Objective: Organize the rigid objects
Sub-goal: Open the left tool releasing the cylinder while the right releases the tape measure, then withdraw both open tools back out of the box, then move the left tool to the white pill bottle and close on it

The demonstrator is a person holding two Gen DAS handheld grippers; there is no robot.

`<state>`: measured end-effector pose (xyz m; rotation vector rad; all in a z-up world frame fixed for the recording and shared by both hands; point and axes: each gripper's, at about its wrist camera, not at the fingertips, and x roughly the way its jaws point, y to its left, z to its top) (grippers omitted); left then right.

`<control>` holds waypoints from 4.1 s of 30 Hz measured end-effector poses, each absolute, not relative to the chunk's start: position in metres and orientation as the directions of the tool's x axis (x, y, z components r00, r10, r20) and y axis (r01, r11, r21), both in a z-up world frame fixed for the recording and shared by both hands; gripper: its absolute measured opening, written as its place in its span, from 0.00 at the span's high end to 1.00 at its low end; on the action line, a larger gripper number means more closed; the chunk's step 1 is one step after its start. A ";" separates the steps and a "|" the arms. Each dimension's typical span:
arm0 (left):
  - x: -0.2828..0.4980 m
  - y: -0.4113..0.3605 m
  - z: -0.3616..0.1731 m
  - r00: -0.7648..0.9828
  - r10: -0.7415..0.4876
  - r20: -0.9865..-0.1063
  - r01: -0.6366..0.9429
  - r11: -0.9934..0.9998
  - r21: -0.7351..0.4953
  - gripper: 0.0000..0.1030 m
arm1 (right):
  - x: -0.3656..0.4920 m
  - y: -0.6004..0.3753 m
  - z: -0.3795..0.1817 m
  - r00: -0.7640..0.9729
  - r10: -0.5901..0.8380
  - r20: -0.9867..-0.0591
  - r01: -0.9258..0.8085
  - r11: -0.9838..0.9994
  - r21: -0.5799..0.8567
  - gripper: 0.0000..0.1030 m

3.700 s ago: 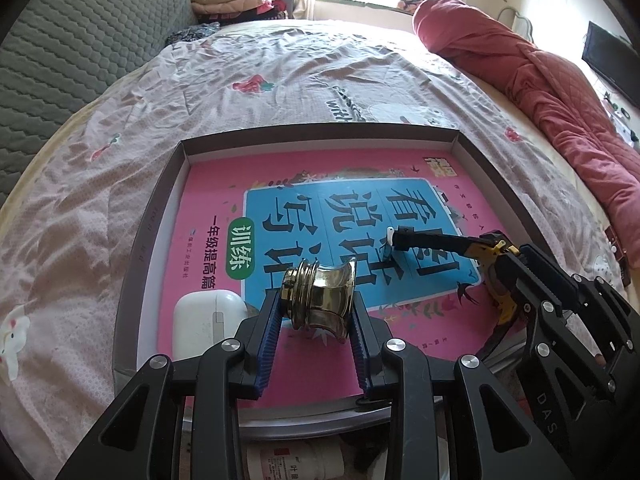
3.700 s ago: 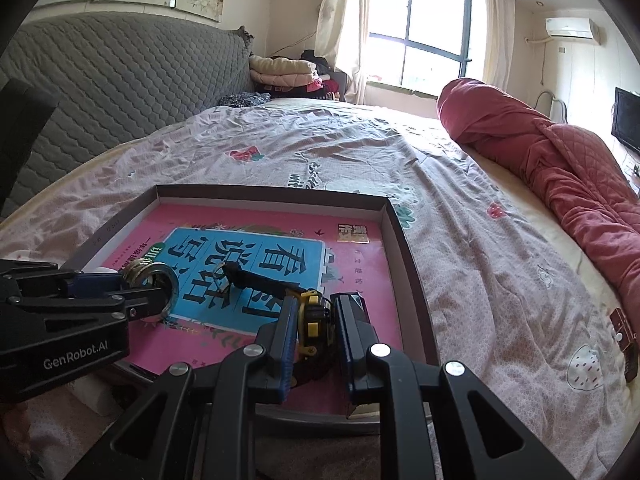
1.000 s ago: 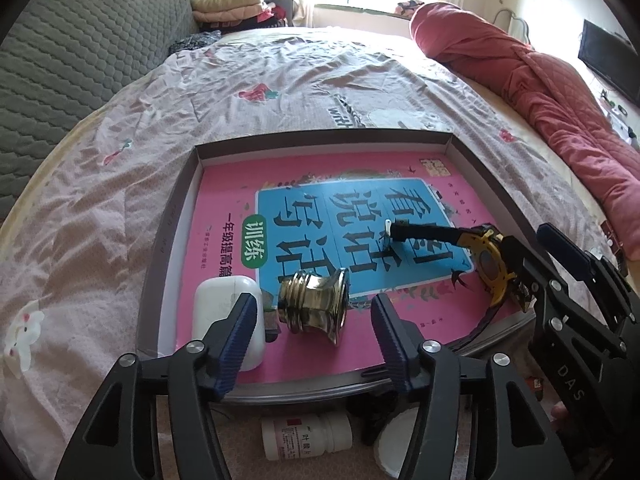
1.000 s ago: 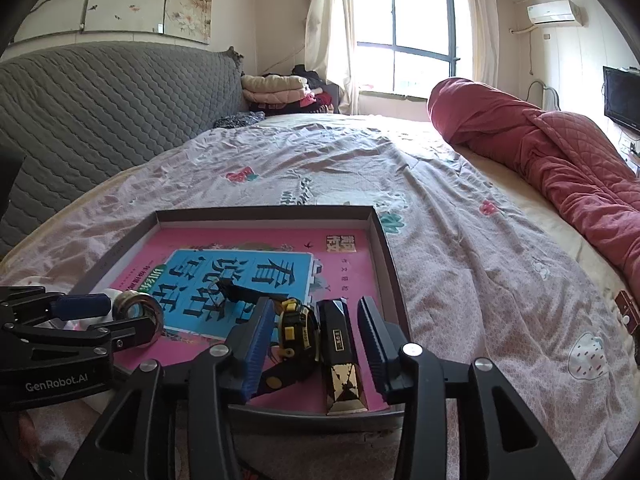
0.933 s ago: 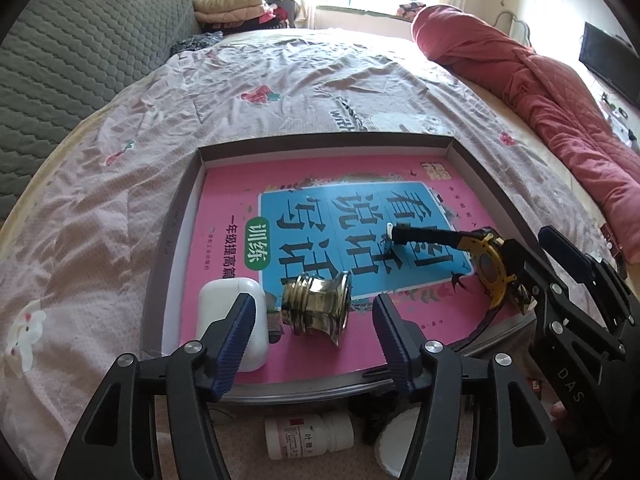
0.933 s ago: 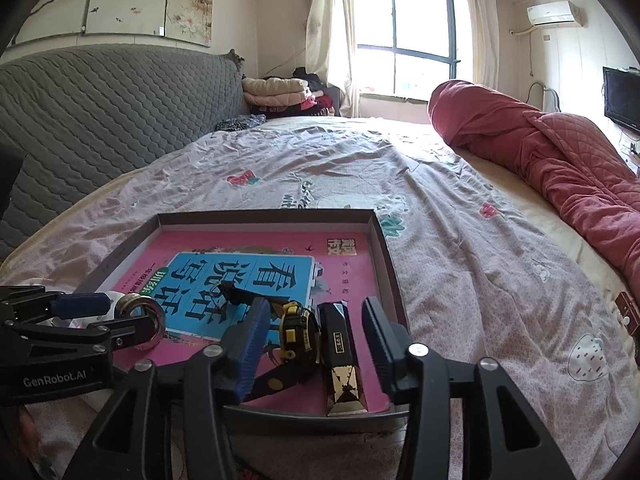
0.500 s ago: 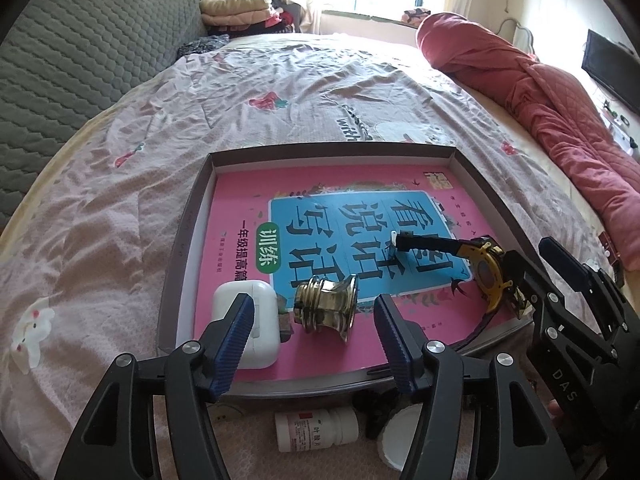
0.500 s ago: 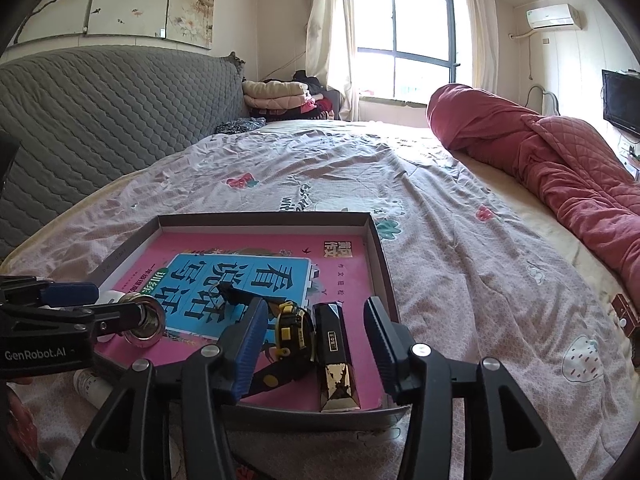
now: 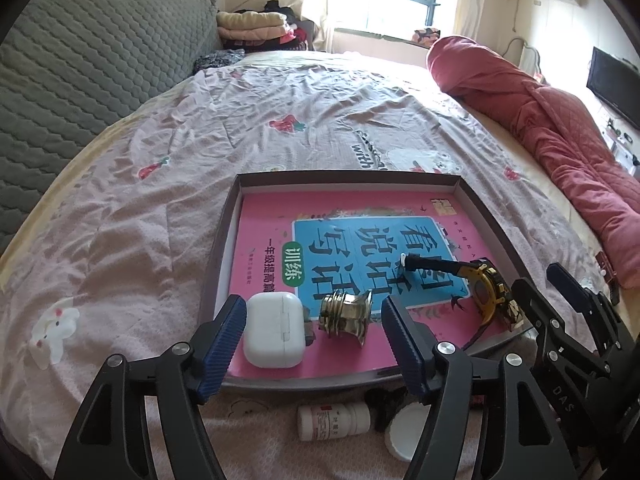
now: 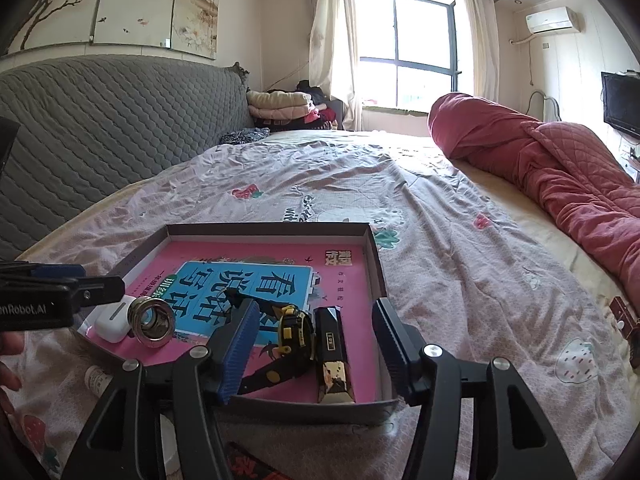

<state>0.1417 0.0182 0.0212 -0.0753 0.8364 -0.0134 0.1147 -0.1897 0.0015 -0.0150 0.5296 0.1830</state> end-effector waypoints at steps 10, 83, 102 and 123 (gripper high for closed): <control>0.120 0.027 0.026 0.675 -0.040 -0.737 -0.023 0.997 -0.075 0.30 | 0.096 -0.197 0.006 0.852 0.161 -0.499 -0.169 0.985 0.029 0.44; 0.044 0.014 0.003 0.598 -0.087 -0.797 0.070 0.996 -0.055 0.30 | 0.000 -0.140 0.003 0.716 0.272 -0.643 -0.324 0.945 0.038 0.44; 0.054 0.010 -0.013 0.571 -0.077 -0.818 0.058 0.997 -0.053 0.30 | 0.009 -0.125 -0.015 0.663 0.301 -0.686 -0.377 0.925 0.041 0.44; 0.079 0.009 -0.025 0.557 -0.068 -0.828 0.016 0.997 -0.071 0.30 | 0.024 -0.113 -0.027 0.648 0.305 -0.698 -0.383 0.922 0.047 0.44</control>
